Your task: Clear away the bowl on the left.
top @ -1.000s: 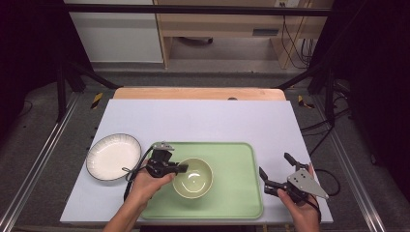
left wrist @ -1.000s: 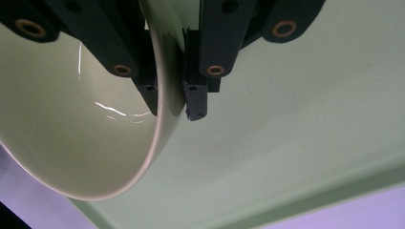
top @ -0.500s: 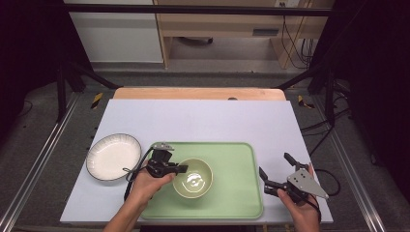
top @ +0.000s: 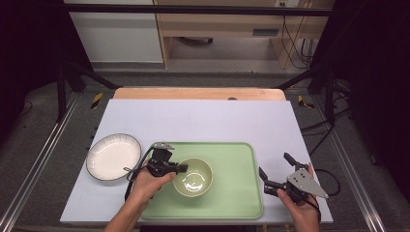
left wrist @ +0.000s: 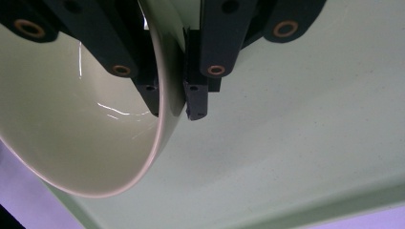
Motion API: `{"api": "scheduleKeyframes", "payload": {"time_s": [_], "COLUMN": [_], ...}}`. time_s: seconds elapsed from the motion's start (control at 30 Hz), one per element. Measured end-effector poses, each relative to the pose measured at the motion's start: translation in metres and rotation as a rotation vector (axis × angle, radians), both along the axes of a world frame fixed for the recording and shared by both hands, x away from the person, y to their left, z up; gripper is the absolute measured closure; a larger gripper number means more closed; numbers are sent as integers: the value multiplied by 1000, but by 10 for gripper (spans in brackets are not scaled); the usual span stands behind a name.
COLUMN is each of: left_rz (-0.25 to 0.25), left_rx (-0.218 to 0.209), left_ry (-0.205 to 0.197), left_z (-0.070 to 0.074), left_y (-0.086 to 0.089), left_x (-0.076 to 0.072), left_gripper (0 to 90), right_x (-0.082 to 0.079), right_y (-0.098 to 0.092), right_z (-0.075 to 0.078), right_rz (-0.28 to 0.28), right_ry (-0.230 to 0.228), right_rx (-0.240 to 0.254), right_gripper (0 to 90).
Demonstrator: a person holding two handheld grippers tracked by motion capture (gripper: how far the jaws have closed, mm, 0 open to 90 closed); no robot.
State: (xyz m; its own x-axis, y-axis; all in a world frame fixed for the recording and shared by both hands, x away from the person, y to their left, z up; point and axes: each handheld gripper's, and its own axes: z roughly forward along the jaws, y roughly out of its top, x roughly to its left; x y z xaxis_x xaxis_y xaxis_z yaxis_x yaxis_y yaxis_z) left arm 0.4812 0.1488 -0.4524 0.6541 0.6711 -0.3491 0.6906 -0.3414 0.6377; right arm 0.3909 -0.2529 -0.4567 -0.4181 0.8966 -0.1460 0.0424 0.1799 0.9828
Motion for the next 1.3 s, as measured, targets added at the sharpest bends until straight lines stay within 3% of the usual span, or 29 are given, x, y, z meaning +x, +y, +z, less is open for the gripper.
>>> {"api": "scheduleKeyframes", "payload": {"time_s": [0.47,0.57,0.6,0.67,0.7,1.1,1.17,1.3], "left_rz": [4,10,-1,10,1,-3,-13,6], "left_rx": [-1,15,-1,14,-2,-5,-22,19], "left_ry": [-5,1,-7,1,-6,-16,-31,-89], "left_z": [-2,-1,-2,-2,-2,-3,-2,5], "left_y": [-5,-4,-5,-4,-5,-5,-5,-4], "left_x": [2,2,3,2,3,2,3,0], "left_gripper": [817,817,817,817,816,813,789,688], "right_x": [0,0,0,0,0,0,0,0], "right_y": [0,0,0,0,0,0,0,0], "right_z": [0,0,0,0,0,0,0,0], "right_rz": [2,2,2,2,3,4,4,5], "right_ry": [3,3,1,2,4,4,4,4], "right_rx": [3,3,2,4,4,5,6,7], "right_gripper": [48,48,48,47,47,47,47,47]}}
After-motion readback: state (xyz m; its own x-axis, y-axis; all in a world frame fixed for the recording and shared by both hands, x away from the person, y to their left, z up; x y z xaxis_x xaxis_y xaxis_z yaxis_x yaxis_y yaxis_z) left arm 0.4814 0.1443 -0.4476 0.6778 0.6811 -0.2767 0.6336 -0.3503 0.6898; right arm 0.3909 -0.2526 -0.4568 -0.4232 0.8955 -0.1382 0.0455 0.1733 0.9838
